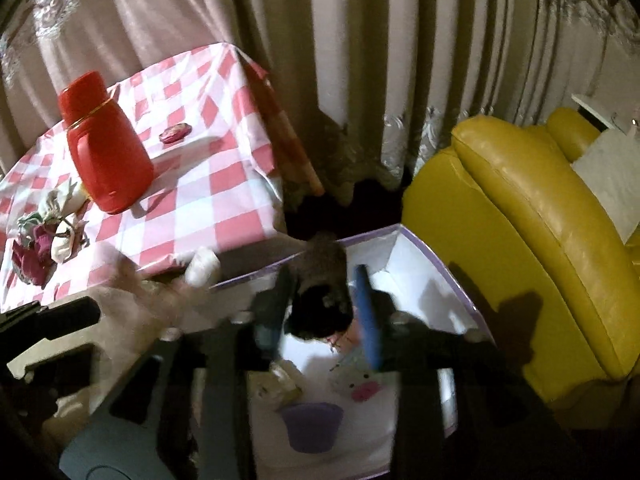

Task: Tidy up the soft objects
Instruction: 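Carry the cloth bow and brown sock over the white box and open both tools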

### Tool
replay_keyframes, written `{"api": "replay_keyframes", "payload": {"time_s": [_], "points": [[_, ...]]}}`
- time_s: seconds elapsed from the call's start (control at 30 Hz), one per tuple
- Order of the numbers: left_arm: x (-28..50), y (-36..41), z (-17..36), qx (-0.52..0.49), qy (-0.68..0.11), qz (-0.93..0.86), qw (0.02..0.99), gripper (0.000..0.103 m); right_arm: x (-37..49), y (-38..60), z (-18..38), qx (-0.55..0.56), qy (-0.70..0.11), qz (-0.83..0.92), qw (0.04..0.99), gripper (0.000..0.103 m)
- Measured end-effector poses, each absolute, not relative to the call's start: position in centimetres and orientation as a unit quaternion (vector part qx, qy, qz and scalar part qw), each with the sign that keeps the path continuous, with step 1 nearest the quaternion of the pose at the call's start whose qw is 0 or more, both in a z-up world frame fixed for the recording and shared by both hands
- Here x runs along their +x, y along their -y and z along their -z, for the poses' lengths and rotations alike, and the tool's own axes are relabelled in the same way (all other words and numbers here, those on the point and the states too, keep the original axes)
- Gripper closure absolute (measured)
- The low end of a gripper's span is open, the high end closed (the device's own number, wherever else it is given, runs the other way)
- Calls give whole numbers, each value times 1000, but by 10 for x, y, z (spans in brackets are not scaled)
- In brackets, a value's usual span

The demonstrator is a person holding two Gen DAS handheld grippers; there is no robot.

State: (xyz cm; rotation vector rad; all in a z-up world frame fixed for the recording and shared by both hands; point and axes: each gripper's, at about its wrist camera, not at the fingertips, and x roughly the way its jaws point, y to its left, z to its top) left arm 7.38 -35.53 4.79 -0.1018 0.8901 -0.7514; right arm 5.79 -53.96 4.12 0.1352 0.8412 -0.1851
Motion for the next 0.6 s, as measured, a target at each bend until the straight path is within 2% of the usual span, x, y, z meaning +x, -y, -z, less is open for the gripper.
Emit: {"api": "replay_keyframes", "payload": {"time_s": [0.03,0.07,0.4,0.6], "points": [[74,353,-48,-50,-421,353,834,45,57,541,-41,69,-406,91,907,32],[75,351,-48,-53,-421,349,836,45,55,541,-42,71,-402,91,908,31],[82,306,-50,-61,-414,296,859,45,61,524,-40,61,-406,62,910,31],[87,242,-51,-86,-406,208,886,45,67,497,-42,36,-406,33,912,31]]}}
